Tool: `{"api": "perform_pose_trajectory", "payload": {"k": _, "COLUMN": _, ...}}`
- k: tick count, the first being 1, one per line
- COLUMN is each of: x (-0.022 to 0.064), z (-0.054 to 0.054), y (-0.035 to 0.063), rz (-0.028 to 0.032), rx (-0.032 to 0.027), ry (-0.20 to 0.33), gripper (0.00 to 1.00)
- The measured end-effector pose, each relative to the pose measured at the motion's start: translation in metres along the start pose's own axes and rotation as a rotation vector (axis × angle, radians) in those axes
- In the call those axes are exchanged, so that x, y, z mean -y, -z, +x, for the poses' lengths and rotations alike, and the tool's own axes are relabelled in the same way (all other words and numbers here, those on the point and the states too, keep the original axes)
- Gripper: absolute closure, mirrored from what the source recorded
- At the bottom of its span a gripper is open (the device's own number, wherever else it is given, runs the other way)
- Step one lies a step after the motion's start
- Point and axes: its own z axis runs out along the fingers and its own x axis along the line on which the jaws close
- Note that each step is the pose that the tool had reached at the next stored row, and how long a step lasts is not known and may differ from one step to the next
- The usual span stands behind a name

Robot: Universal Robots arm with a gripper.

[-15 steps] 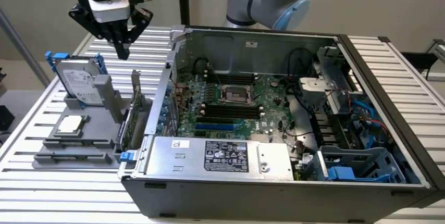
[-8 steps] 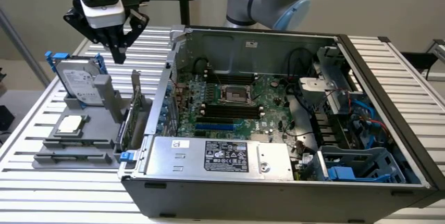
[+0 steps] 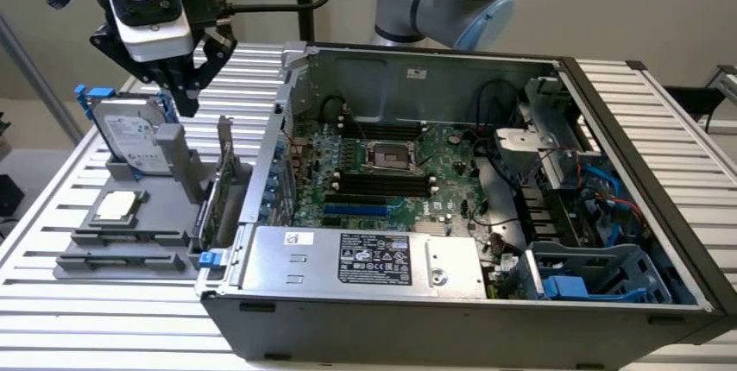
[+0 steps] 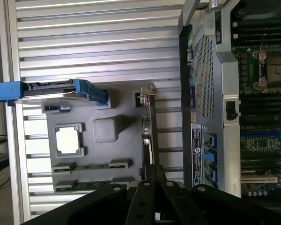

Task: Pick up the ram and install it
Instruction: 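Reach for the ram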

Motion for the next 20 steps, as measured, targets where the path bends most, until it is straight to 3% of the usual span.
{"api": "perform_pose_trajectory", "payload": {"k": 11, "x": 0.0216, "z": 0.017, "y": -0.0014, "rz": 0.0010, "rx": 0.0001, "ry": 0.000, "gripper": 0.89}}
{"api": "perform_pose_trajectory", "payload": {"k": 20, "x": 0.0357, "z": 0.046, "y": -0.0052, "rz": 0.0013, "rx": 0.0002, "ry": 0.000, "gripper": 0.89}}
